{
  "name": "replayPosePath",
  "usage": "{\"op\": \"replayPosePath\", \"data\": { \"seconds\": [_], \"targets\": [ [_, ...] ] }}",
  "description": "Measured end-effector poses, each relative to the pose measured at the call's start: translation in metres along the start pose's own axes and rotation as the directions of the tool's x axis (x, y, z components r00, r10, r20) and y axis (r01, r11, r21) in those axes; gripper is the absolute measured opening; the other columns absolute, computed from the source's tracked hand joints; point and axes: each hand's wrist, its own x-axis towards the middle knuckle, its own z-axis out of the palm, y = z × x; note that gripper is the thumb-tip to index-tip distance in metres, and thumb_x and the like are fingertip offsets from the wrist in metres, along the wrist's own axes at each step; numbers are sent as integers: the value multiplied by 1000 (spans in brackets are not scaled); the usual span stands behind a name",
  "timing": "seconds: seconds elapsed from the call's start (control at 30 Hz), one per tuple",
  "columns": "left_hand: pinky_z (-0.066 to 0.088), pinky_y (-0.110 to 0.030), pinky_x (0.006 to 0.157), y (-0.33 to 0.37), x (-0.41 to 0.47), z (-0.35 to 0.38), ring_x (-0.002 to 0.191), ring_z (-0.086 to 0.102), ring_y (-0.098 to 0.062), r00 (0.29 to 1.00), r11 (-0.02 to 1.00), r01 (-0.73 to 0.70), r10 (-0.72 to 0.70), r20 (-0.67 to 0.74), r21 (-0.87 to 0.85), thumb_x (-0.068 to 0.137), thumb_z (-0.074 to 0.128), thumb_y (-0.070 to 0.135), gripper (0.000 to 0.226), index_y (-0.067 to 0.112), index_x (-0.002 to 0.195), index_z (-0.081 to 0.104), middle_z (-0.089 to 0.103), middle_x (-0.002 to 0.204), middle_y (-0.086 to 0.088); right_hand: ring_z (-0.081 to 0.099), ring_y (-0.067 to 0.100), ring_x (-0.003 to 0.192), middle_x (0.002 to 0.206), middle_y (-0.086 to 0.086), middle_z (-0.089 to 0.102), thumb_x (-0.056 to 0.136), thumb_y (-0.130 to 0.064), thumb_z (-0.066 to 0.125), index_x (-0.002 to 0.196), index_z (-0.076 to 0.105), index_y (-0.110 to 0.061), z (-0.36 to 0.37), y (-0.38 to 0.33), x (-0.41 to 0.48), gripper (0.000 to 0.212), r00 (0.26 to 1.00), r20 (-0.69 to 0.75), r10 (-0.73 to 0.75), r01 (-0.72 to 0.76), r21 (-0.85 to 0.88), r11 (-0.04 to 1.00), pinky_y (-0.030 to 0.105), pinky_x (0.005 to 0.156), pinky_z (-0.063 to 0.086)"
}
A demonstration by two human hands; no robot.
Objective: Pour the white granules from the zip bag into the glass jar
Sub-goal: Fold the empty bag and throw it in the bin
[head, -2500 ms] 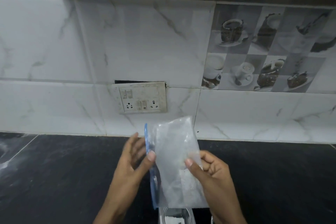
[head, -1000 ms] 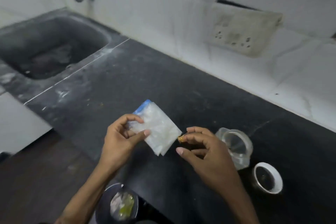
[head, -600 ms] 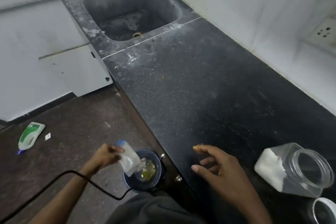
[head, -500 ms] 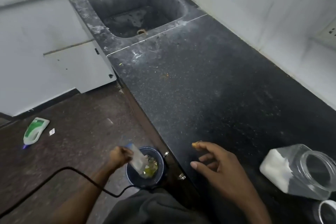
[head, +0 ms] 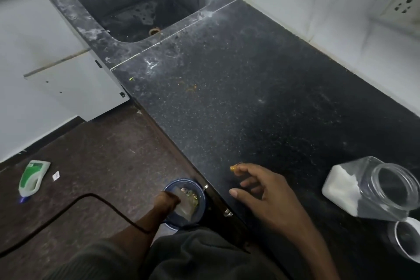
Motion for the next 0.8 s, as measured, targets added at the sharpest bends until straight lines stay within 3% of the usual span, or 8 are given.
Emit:
{"op": "replayPosePath", "data": {
  "seconds": [0.13, 0.23, 0.3, 0.37, 0.47, 0.53, 0.6, 0.8],
  "targets": [
    [55, -34, 78, 11, -2, 6, 117, 63, -43, 1000, 1000, -14, 15, 21, -9, 90, 68, 14, 7, 9, 93, 72, 66, 98, -14, 63, -3, 98, 117, -23, 64, 83, -31, 78, 124, 63, -36, -1, 2, 1, 44, 1000, 0, 12, -12, -5, 1000, 23, 85, 55],
    [45, -40, 107, 26, -12, 7, 128, 51, -36, 995, 992, -4, 16, 97, -126, 95, 62, 13, 45, 4, 138, 52, 53, 140, -20, 63, -3, 98, 116, -22, 65, 83, -31, 78, 123, 63, -38, -2, 5, 1, 43, 1000, -8, 21, -21, -3, 1000, 24, 86, 55],
    [53, -47, 93, 35, -19, 8, 105, 53, -31, 998, 981, 37, -25, 64, -191, 92, 67, 9, 35, 9, 125, 56, 58, 121, -19, 64, -2, 97, 114, -21, 66, 82, -30, 78, 120, 64, -39, -3, 6, 2, 42, 1000, -18, 18, -17, 3, 1000, 25, 85, 55],
    [53, -39, 67, 44, -23, 7, 87, 52, -25, 999, 961, 39, -34, 23, -272, 95, 63, 8, 20, 9, 114, 59, 56, 97, -13, 64, -2, 96, 113, -21, 66, 82, -29, 79, 120, 64, -39, -3, 7, 2, 42, 999, -24, 23, -23, 13, 1000, 26, 85, 56],
    [55, -40, 69, 57, -19, -5, 76, 58, -24, 984, 878, -110, 31, -175, -465, 98, 58, 6, 15, 14, 85, 60, 61, 82, -12, 65, -1, 95, 112, -20, 67, 81, -27, 80, 119, 64, -38, -3, 8, 2, 42, 999, -34, 26, -25, 22, 999, 28, 85, 56],
    [53, -45, 90, 75, -30, -18, 95, 63, -27, 916, 804, -261, 31, -400, -534, 96, 62, 12, 5, 11, 99, 66, 67, 100, -15, 65, 0, 96, 111, -19, 67, 81, -27, 79, 119, 64, -39, -4, 9, 2, 42, 999, -43, 26, -25, 32, 999, 28, 85, 56],
    [47, -36, 95, 95, -43, -35, 107, 58, -22, 818, 758, -386, 17, -575, -526, 97, 61, 17, 26, 8, 122, 61, 63, 116, -9, 64, 0, 97, 110, -19, 67, 82, -28, 79, 120, 64, -38, -5, 9, 1, 42, 998, -45, 33, -32, 35, 999, 28, 86, 56],
    [47, -44, 101, 157, -105, -72, 119, 54, -25, 423, 603, -786, 359, -832, -139, 95, 62, 26, 33, 14, 125, 59, 56, 126, -10, 63, 0, 97, 114, -20, 65, 83, -30, 77, 121, 65, -35, -10, 8, 0, 40, 996, -88, 9, -7, 31, 999, 27, 86, 56]
  ]
}}
